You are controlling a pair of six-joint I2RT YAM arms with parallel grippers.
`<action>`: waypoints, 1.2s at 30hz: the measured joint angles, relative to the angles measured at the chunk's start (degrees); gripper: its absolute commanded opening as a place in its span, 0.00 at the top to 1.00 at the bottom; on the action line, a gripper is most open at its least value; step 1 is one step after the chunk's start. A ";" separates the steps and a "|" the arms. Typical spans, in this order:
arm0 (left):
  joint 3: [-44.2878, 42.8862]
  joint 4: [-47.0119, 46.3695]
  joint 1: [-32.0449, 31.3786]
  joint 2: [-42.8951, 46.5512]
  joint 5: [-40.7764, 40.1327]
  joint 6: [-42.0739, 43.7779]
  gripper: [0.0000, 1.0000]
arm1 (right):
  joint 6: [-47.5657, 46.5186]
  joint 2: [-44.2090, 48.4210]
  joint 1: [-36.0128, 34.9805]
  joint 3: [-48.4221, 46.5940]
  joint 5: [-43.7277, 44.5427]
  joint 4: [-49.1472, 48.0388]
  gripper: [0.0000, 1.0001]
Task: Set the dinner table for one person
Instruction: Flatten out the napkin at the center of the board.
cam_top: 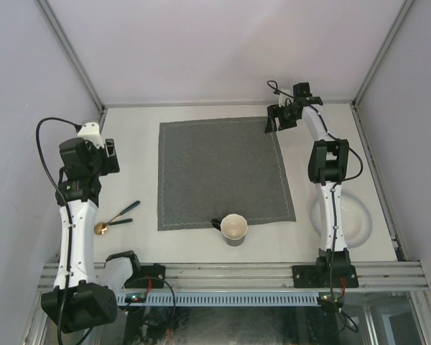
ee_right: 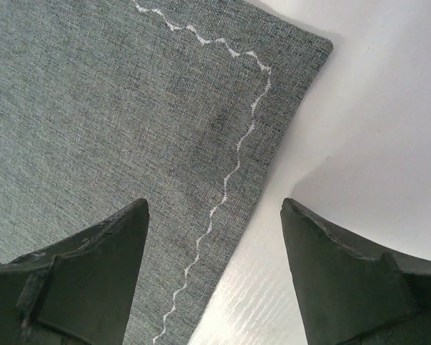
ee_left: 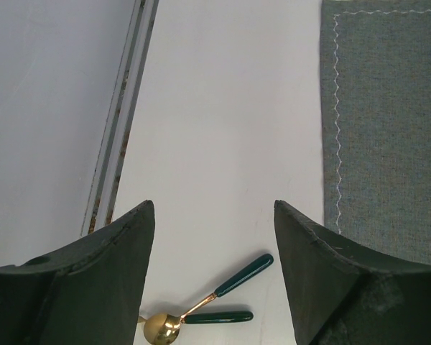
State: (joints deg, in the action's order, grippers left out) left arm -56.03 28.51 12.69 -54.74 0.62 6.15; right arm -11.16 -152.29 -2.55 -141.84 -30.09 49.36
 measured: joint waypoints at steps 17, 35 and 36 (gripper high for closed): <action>0.00 0.35 0.00 0.00 -0.02 0.00 0.28 | -4.20 -0.74 -0.72 -1.38 -0.50 1.20 0.25; 0.00 0.37 0.00 -0.72 0.02 -0.07 0.28 | -6.27 -0.83 -1.31 -1.46 -1.49 1.92 0.39; 0.00 0.37 0.00 -0.74 0.02 -0.04 0.28 | -6.29 -0.85 -1.31 -1.46 -1.49 1.97 0.44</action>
State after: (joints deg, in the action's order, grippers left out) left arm -56.03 28.88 12.69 -55.48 0.64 6.11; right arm -17.45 -153.14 -3.86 -143.31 -31.57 51.33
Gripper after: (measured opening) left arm 0.716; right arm 0.665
